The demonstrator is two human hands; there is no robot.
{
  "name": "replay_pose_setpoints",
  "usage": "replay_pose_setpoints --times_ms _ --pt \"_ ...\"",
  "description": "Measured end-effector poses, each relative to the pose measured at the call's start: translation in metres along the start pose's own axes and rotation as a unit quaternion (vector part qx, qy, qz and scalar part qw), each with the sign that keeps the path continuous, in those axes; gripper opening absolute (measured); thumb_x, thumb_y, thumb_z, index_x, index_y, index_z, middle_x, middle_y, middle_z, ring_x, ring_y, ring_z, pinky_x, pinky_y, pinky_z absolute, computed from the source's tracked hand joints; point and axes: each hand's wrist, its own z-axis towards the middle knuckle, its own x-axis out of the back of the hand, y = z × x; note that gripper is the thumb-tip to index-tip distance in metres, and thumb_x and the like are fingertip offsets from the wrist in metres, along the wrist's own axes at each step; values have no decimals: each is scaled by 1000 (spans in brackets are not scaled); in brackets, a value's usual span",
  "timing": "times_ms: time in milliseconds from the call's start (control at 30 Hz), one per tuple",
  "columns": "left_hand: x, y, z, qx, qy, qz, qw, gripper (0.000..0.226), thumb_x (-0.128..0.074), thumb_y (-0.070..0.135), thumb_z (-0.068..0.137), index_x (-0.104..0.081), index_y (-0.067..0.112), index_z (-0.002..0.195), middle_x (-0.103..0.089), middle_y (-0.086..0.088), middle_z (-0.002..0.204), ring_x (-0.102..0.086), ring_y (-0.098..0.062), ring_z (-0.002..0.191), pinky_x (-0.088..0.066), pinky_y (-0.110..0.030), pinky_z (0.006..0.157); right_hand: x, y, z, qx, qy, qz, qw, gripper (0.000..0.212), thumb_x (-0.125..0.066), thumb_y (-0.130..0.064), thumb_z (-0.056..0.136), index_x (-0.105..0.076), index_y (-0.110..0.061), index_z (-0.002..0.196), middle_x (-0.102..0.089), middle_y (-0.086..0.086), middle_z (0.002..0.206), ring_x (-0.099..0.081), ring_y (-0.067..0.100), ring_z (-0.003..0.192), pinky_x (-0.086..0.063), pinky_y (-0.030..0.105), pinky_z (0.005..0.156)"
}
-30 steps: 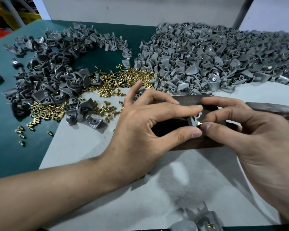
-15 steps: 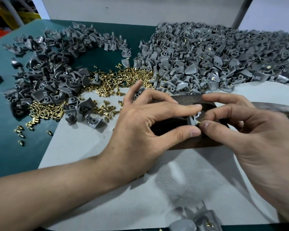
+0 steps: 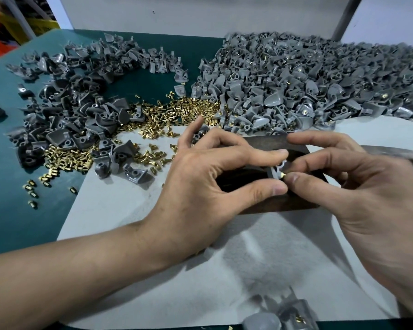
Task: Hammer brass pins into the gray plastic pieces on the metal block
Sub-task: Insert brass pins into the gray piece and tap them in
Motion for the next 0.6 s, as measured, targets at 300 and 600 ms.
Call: replay_pose_setpoints --times_ms 300,600 --pt "1 1 1 1 -7 -1 1000 31 -72 38 73 -64 36 103 -60 30 90 -59 5 94 -15 -48 117 1 -1 1 5 -10 11 1000 11 -77 -32 59 -75 -31 69 -66 -18 109 -57 -5 110 -44 15 89" --pt "1 -1 1 -8 -4 -6 1000 30 -74 36 73 -65 33 101 -63 24 94 -59 3 95 -13 -50 116 1 -5 1 -34 -25 70 997 24 -73 -43 49 -76 -25 65 -67 -13 110 -58 -5 108 -48 15 84"
